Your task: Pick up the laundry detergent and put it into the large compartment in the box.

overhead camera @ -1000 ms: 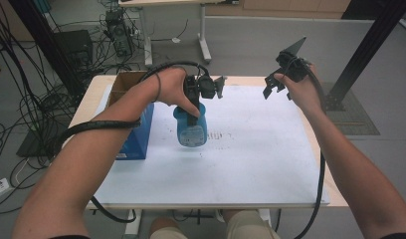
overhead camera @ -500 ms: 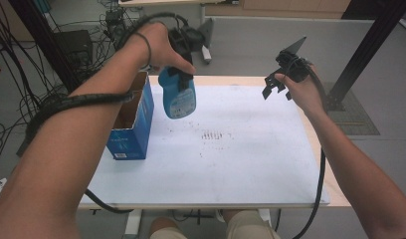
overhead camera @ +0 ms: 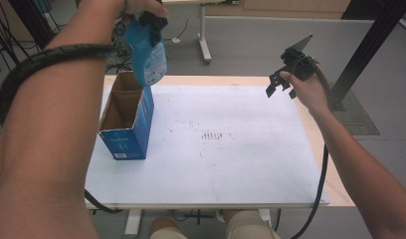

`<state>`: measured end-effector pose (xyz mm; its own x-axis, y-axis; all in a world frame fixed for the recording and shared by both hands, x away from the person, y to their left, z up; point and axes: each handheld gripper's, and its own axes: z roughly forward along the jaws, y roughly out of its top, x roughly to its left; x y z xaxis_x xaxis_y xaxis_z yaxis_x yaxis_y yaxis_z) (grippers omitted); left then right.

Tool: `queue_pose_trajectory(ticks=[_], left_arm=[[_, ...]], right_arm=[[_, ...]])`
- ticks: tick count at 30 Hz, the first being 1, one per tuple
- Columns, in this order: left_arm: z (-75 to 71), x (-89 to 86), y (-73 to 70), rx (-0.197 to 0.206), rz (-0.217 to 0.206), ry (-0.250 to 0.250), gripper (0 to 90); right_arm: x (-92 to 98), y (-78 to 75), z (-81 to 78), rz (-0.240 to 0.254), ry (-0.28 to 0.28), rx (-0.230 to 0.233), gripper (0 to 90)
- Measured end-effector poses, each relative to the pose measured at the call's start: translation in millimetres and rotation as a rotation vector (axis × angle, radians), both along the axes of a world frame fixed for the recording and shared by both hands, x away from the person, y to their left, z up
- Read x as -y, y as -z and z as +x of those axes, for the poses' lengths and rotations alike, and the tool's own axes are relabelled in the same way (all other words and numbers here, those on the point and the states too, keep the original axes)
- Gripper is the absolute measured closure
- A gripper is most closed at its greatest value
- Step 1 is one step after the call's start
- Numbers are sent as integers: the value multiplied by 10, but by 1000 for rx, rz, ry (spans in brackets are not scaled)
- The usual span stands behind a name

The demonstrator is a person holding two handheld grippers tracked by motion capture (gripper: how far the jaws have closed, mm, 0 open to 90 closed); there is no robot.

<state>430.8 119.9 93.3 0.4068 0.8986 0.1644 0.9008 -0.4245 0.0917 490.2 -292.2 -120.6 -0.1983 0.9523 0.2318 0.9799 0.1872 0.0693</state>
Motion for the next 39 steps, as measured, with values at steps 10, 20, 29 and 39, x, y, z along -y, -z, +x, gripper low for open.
queue_pose_trajectory(ticks=[10,20,29,39], left_arm=[[-63,-404,-306,58,-47,-209,366],[-112,-678,-415,87,-68,-326,367],[-123,-870,-335,79,-83,-379,367],[-101,-957,-216,69,-92,-405,367]], right_arm=[[-73,14,35,-5,-11,-10,106],[-99,25,56,-10,-11,-18,106],[-152,43,76,-16,-21,-23,106],[-199,66,81,-20,-30,-21,106]])
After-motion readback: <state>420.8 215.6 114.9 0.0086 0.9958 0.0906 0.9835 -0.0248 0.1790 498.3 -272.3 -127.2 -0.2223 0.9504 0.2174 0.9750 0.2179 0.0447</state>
